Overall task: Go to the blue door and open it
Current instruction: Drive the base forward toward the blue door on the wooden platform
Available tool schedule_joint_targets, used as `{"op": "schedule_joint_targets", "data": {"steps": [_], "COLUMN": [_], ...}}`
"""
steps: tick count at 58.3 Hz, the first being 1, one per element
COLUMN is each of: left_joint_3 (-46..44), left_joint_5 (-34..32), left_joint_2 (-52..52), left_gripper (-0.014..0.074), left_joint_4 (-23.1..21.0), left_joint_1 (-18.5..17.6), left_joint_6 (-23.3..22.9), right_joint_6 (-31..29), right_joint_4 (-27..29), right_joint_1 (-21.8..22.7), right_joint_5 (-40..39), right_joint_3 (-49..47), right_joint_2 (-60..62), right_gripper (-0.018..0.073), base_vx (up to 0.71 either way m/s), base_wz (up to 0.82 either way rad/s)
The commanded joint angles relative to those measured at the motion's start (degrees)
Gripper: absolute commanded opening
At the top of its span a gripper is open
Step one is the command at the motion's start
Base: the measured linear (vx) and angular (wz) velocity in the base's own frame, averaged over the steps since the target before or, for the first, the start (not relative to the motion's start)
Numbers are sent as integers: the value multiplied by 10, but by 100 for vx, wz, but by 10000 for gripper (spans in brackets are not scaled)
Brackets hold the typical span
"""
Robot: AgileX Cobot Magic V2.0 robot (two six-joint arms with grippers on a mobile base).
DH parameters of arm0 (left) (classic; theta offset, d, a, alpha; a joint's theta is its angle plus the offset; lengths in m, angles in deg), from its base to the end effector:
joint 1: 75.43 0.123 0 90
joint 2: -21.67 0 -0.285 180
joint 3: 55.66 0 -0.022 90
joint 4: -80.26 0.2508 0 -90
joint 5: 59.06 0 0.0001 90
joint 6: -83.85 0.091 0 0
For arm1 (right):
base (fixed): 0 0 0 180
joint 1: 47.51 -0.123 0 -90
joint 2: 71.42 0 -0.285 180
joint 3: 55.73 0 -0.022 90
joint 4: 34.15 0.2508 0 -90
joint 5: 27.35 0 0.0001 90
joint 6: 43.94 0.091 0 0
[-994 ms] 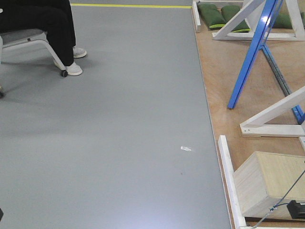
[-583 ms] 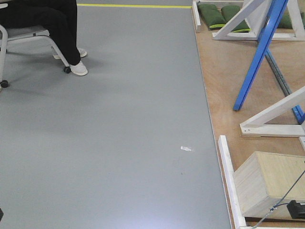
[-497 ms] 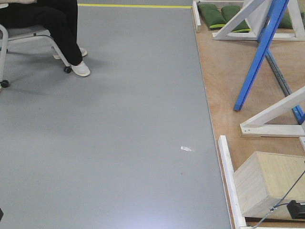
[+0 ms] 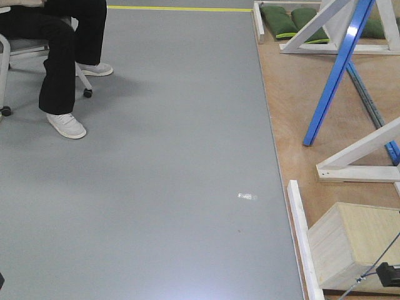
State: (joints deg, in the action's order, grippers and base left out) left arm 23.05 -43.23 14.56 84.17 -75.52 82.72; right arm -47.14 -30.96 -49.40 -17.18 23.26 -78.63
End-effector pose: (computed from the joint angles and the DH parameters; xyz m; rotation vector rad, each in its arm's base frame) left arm 0.0548 0.0016 0.1801 0.0287 1.7735 0.0486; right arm 0.0564 0.0028 0.1872 -0.0360 1.6814 0.0323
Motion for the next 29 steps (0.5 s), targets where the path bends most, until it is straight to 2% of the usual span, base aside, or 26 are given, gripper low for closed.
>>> {"op": "schedule_joint_targets", "data": {"steps": [1,29], "left_joint_3": [-15,-15], "left_joint_5": [-49,-49], "left_joint_2": [7,7], "left_gripper": [73,73], "left_joint_4": [-1,-1], "left_joint_1": [-4,-4], "left_joint_6": [-4,-4], "right_joint_6": [0,0], "right_joint_4": [-4,-4], "right_joint_1": [4,3], "right_joint_5": [-49,-49], "right_joint_3": [1,1], "right_joint_2": [8,8], "right_gripper": [12,12], "base_vx": [10,21], "base_wz": [0,0]}}
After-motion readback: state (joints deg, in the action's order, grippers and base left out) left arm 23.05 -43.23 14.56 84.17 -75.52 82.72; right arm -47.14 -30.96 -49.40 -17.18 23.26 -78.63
